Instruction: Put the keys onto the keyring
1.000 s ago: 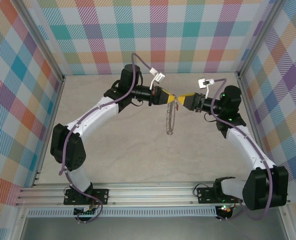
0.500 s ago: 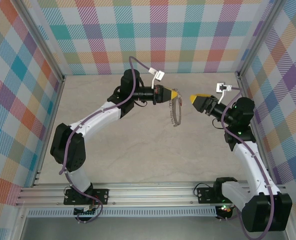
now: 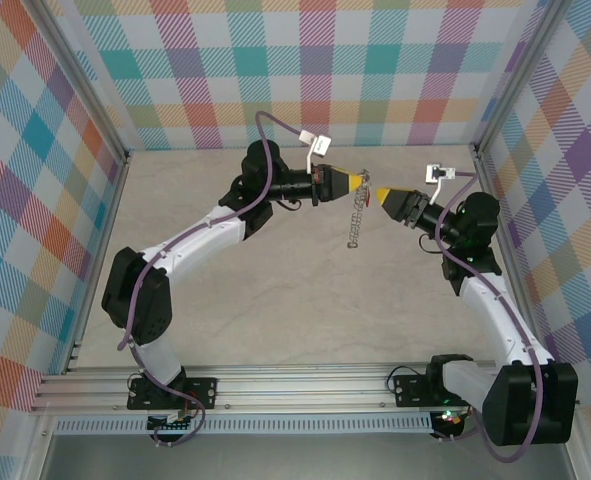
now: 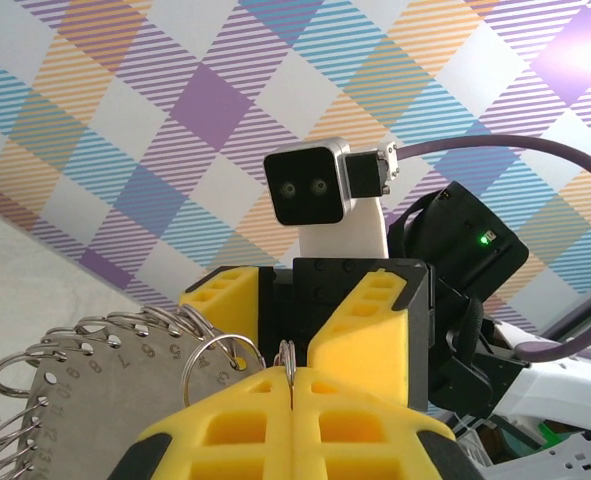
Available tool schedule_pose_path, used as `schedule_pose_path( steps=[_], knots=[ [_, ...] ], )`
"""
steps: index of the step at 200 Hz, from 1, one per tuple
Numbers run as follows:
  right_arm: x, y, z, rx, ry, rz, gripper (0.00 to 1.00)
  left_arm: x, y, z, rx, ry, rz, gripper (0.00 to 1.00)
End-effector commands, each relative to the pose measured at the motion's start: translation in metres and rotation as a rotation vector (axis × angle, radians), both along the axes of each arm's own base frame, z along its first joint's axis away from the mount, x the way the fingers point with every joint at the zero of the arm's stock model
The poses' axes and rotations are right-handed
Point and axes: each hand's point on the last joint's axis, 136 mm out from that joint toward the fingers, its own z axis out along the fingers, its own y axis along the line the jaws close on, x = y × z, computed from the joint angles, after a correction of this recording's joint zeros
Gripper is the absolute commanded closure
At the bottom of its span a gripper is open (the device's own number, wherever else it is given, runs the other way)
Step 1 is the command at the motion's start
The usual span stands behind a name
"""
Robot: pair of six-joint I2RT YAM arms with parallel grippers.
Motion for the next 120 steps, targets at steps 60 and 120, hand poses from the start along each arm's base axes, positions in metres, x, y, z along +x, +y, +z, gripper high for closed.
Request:
schedule_pose_path(
  steps=[60,120],
  knots=[
    [-0.013,0.02,0.007,0.006,-0.064,0.093,0.5,-0.01,-0.006,0.023,-0.056,-0.058,-0.01,1.0],
    [-0.015,0.024,-0.001,0.0,-0.044,0.107,0.75,-0.01,-0.005,0.027,-0.064,-0.063,-0.001,1.0]
  ],
)
